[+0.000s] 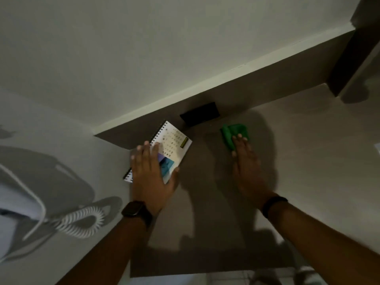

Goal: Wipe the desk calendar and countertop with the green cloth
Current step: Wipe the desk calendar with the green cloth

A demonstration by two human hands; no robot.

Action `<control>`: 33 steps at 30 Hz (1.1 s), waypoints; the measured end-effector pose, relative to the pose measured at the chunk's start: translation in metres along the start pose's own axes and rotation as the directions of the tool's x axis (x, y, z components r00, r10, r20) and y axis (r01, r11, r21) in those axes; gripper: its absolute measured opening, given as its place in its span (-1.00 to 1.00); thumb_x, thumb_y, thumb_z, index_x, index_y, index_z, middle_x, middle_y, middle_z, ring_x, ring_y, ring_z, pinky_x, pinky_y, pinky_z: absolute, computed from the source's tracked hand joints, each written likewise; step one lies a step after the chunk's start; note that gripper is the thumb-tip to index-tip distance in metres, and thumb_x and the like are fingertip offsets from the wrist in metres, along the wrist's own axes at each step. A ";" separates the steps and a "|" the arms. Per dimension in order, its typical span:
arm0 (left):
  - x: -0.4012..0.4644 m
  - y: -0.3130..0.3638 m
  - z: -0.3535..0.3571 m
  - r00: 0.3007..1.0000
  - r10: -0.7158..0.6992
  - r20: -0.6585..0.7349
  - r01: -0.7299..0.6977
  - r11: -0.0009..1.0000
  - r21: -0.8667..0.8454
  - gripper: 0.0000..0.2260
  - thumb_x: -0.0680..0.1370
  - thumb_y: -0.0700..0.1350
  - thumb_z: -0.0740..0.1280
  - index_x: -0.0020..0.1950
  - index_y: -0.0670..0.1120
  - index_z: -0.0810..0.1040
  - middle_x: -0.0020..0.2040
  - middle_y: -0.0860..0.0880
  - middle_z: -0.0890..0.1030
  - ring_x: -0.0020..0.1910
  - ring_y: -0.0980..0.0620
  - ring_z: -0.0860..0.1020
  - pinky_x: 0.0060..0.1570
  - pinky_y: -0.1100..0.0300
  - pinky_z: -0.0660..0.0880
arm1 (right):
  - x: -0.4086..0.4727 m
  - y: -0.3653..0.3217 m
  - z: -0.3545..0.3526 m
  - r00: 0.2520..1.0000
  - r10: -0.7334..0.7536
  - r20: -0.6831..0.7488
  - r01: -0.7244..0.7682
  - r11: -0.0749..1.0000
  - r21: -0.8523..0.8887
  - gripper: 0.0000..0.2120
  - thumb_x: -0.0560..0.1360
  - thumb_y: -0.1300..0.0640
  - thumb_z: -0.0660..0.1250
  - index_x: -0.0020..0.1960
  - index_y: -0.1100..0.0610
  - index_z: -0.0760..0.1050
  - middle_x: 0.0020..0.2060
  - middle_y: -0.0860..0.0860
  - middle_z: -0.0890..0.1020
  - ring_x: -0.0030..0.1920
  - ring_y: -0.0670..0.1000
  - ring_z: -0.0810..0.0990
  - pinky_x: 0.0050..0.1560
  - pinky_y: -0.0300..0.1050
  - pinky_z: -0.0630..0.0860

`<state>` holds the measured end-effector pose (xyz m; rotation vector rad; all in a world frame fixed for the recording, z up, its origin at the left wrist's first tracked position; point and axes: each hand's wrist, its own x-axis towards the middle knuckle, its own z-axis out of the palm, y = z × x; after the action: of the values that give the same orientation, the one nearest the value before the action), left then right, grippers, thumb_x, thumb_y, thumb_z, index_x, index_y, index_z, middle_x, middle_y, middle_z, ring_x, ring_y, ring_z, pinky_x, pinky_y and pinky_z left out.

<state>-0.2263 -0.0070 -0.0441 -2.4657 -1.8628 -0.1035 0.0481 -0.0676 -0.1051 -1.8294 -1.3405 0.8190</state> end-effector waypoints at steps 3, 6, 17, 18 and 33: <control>0.015 -0.040 -0.011 0.996 -0.080 0.040 0.078 0.995 0.061 -0.10 0.55 0.44 0.18 0.72 -0.03 -0.02 0.73 -0.20 0.10 0.70 -0.28 0.07 0.63 -0.35 0.08 | 0.013 -0.035 0.051 0.999 -0.035 0.005 0.034 0.989 0.143 -0.51 0.72 0.12 0.07 0.64 0.14 0.16 0.64 0.11 0.18 0.65 0.08 0.08 0.61 0.10 0.11; 0.023 -0.055 -0.006 0.985 -0.106 0.137 0.097 0.993 0.074 -0.09 0.52 0.47 0.18 0.72 0.03 -0.01 0.74 -0.19 0.05 0.70 -0.32 0.01 0.60 -0.44 0.05 | 0.033 -0.068 0.103 0.997 -0.074 -0.017 0.076 0.959 0.274 -0.49 0.71 0.11 0.09 0.64 0.14 0.14 0.64 0.10 0.18 0.65 0.07 0.06 0.58 0.18 0.22; 0.024 -0.064 0.008 0.984 -0.123 0.128 0.105 0.985 0.140 -0.17 0.56 0.45 0.15 0.72 0.08 0.05 0.75 -0.09 -0.13 0.72 -0.25 -0.16 0.63 -0.39 -0.06 | 0.020 -0.089 0.219 0.984 -0.177 0.001 0.176 0.978 0.112 -0.37 0.67 -0.12 -0.07 0.64 -0.10 -0.29 0.67 0.03 -0.11 0.65 0.19 -0.12 0.56 0.31 0.23; 0.023 -0.064 0.009 0.985 -0.124 0.122 0.106 0.983 0.148 -0.19 0.58 0.43 0.16 0.72 0.08 0.05 0.75 -0.10 -0.13 0.72 -0.25 -0.17 0.63 -0.39 -0.05 | 0.023 -0.087 0.218 0.995 -0.103 -0.006 0.103 0.985 0.135 -0.39 0.68 -0.16 -0.11 0.63 -0.12 -0.31 0.65 0.01 -0.17 0.65 0.21 -0.16 0.56 0.33 0.21; 0.023 -0.064 0.008 0.985 -0.118 0.128 0.095 0.981 0.171 -0.20 0.59 0.33 0.29 0.72 0.03 0.09 0.75 -0.13 -0.03 0.72 -0.24 -0.10 0.64 -0.27 -0.07 | 0.055 -0.103 0.204 0.998 -0.014 -0.060 0.034 0.939 0.342 -0.38 0.61 -0.36 -0.25 0.55 -0.28 -0.48 0.64 -0.08 -0.30 0.63 0.13 -0.35 0.61 0.34 -0.03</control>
<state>-0.2811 0.0328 -0.0505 -2.3168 -1.9688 0.2130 -0.1573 0.0424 -0.1343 -1.5480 -1.1022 0.9175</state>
